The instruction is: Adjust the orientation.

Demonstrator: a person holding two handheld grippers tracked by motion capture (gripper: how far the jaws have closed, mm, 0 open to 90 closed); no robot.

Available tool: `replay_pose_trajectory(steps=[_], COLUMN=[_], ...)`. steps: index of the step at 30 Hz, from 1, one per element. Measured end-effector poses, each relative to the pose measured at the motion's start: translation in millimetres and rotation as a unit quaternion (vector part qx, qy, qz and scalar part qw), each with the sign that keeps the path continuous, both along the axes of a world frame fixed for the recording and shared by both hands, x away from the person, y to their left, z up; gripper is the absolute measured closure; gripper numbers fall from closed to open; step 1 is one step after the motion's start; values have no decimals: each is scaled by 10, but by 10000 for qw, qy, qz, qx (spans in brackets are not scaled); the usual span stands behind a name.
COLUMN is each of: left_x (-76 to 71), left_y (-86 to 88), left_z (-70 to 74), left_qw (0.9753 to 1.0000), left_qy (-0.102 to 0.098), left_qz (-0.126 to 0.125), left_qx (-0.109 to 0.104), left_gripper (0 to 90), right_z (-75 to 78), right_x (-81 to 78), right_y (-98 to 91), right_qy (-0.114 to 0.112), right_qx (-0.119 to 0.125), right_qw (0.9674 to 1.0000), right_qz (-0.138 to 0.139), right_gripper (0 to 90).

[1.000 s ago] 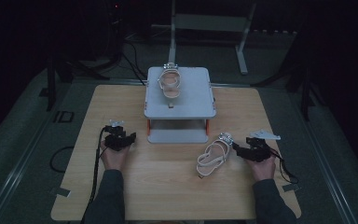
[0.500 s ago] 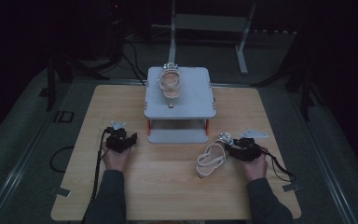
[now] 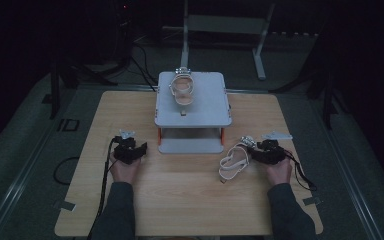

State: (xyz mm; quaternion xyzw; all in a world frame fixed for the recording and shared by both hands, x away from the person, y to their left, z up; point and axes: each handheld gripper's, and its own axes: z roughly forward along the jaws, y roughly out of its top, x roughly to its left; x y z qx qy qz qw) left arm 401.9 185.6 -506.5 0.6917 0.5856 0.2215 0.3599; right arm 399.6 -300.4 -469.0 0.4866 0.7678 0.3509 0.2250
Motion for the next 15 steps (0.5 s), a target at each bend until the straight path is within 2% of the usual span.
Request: replay_pose_trajectory(steps=[7,9,11,12,15], left_x=[0,0,0,0,0], left_y=[-1,3,3,4,5], left_z=[1,1,1,0,1], left_qw=[10000,10000,10000,10000,10000], left_qy=[2,8,7,5,9], left_qz=[-6,-17,-20,-23,-28], left_qx=[17,-2,-5,-9,-10], left_gripper=[482,481,481,482,481], right_z=[25,39,51,75,93], right_x=[204,285,302,320,314], right_y=[-10,49,70,93,74], right_qy=[180,306,332,359,346], right_qx=[105,196,160,30,-74], right_qw=[9996,9988,9985,9983,9987], right_qz=[184,343,396,466,360], right_gripper=[581,619,629,617,573])
